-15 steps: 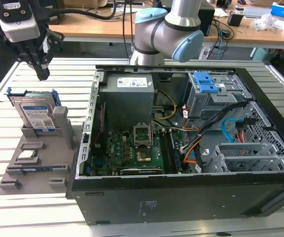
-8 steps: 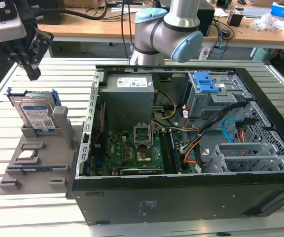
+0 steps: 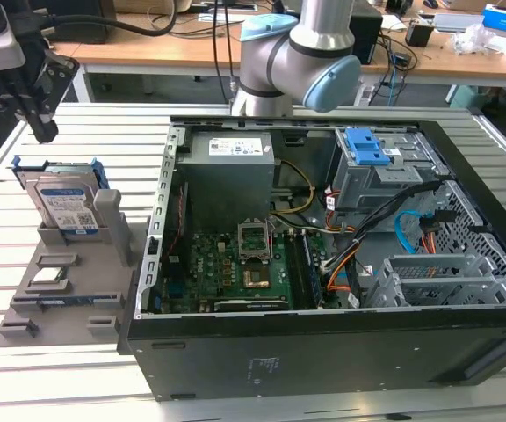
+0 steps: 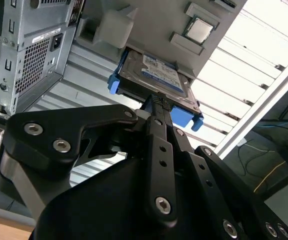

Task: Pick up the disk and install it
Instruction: 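Reach for the disk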

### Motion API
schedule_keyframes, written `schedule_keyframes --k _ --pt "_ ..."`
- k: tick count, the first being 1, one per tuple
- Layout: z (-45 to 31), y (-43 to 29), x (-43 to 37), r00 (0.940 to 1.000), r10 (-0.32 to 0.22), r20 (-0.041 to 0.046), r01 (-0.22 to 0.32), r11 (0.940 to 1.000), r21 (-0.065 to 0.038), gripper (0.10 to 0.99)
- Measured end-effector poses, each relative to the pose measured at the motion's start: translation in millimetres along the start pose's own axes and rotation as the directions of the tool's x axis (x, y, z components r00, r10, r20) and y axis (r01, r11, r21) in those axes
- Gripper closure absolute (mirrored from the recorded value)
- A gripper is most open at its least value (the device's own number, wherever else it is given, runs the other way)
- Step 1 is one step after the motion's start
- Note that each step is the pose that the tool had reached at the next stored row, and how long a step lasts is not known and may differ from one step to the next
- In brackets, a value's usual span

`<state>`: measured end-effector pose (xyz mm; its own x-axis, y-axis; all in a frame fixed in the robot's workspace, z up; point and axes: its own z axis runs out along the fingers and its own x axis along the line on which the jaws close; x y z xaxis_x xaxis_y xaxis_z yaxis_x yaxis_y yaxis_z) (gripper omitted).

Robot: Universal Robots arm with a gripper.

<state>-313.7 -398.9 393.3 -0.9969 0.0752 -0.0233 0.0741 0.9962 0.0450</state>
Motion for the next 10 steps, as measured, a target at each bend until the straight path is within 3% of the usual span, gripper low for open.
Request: schedule_keyframes --k 10 --pt "-0.6 -1.8 23.9 1.0 0.0 0.0001 0.0 1.0 0.0 0.98"
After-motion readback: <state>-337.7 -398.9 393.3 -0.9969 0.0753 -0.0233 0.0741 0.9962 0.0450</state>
